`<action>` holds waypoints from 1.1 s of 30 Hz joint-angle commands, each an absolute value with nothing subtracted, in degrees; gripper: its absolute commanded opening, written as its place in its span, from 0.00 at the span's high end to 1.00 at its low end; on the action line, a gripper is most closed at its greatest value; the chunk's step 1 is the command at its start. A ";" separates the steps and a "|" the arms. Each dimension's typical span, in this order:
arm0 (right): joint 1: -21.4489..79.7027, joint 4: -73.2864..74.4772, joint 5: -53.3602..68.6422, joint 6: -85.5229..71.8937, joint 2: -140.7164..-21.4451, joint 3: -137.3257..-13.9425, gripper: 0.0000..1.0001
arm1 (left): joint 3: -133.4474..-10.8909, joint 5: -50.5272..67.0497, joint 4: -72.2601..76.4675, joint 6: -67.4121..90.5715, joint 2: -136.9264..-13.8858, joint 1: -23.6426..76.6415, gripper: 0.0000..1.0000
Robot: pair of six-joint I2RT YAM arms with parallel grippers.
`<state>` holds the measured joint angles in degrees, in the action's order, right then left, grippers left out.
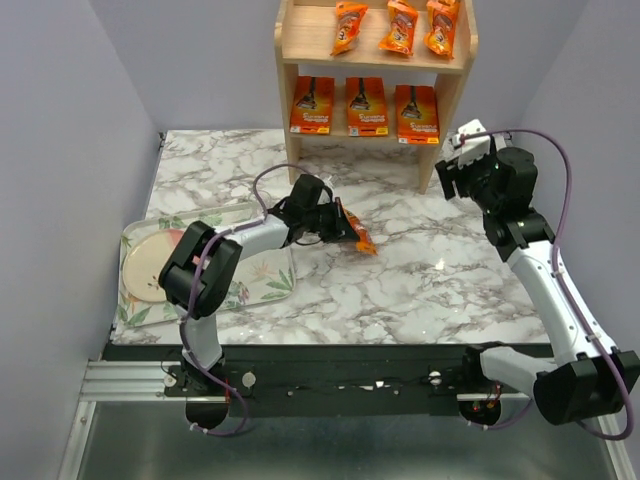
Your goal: Place and organize the shaving razors onto the shelf
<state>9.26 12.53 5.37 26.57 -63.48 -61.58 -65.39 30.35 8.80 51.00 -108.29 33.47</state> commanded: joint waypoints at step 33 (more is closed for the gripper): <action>6.06 -13.54 0.26 6.15 -93.78 -85.61 0.22 | -82.15 -0.44 17.67 -1.67 -92.52 17.84 0.28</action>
<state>6.37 -11.99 0.75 6.46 -92.16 -83.35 -74.87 -3.53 11.31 1.37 -87.81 19.18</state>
